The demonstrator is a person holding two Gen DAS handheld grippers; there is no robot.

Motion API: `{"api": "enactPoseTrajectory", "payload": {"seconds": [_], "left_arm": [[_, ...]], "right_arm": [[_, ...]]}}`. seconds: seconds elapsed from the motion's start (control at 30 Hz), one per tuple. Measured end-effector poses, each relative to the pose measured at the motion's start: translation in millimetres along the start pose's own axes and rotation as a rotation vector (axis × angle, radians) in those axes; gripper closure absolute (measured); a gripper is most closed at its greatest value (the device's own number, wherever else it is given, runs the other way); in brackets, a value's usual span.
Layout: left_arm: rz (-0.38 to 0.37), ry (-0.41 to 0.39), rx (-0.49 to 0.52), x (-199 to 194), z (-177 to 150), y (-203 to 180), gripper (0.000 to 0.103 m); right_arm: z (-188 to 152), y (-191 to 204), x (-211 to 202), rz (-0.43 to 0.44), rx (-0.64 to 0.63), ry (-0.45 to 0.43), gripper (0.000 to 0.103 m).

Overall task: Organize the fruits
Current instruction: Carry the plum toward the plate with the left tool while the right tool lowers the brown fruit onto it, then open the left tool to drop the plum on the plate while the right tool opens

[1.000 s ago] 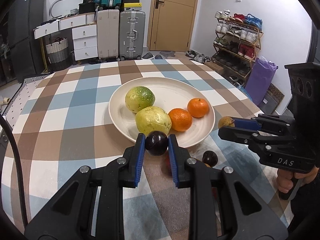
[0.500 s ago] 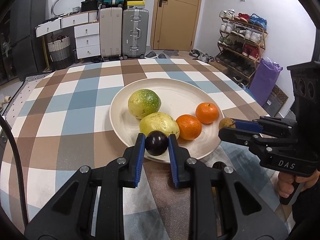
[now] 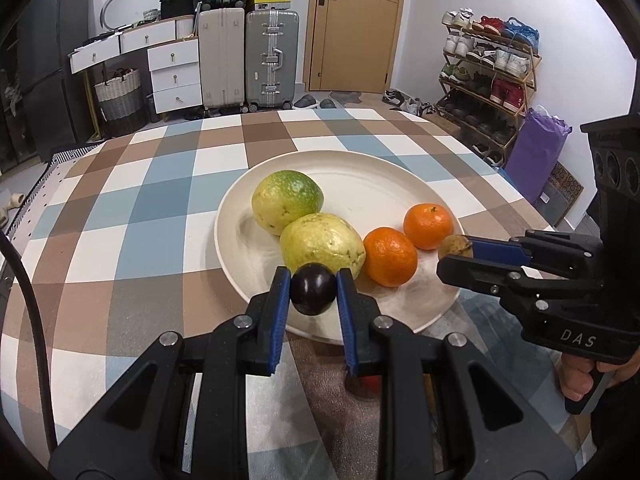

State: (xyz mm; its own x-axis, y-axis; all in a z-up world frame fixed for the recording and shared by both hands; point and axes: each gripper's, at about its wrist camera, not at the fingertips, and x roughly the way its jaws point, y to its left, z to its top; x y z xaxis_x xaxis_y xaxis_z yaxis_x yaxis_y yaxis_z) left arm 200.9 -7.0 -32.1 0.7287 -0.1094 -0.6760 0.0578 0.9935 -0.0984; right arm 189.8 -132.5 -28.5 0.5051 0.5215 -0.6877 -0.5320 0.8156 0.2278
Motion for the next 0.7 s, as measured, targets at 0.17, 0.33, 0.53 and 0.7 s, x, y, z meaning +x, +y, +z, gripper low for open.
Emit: {"api": "enactPoseTrajectory", "payload": {"seconds": [0.17, 0.33, 0.53, 0.7], "left_arm": [[0.001, 0.000, -0.001, 1.9, 0.3, -0.4, 0.082], [-0.007, -0.003, -0.012, 3.9, 1.3, 1.5, 0.082], [-0.005, -0.002, -0.009, 4.4, 1.7, 2.9, 0.082], [-0.001, 0.005, -0.011, 4.5, 0.7, 3.2, 0.082]], "right_arm": [[1.9, -1.2, 2.5, -0.003, 0.001, 0.004, 0.075], [5.2, -2.4, 7.0, -0.003, 0.009, 0.009, 0.075], [6.1, -10.4, 6.5, 0.008, 0.044, 0.001, 0.075], [6.2, -8.5, -0.4, -0.001, 0.038, -0.040, 0.062]]}}
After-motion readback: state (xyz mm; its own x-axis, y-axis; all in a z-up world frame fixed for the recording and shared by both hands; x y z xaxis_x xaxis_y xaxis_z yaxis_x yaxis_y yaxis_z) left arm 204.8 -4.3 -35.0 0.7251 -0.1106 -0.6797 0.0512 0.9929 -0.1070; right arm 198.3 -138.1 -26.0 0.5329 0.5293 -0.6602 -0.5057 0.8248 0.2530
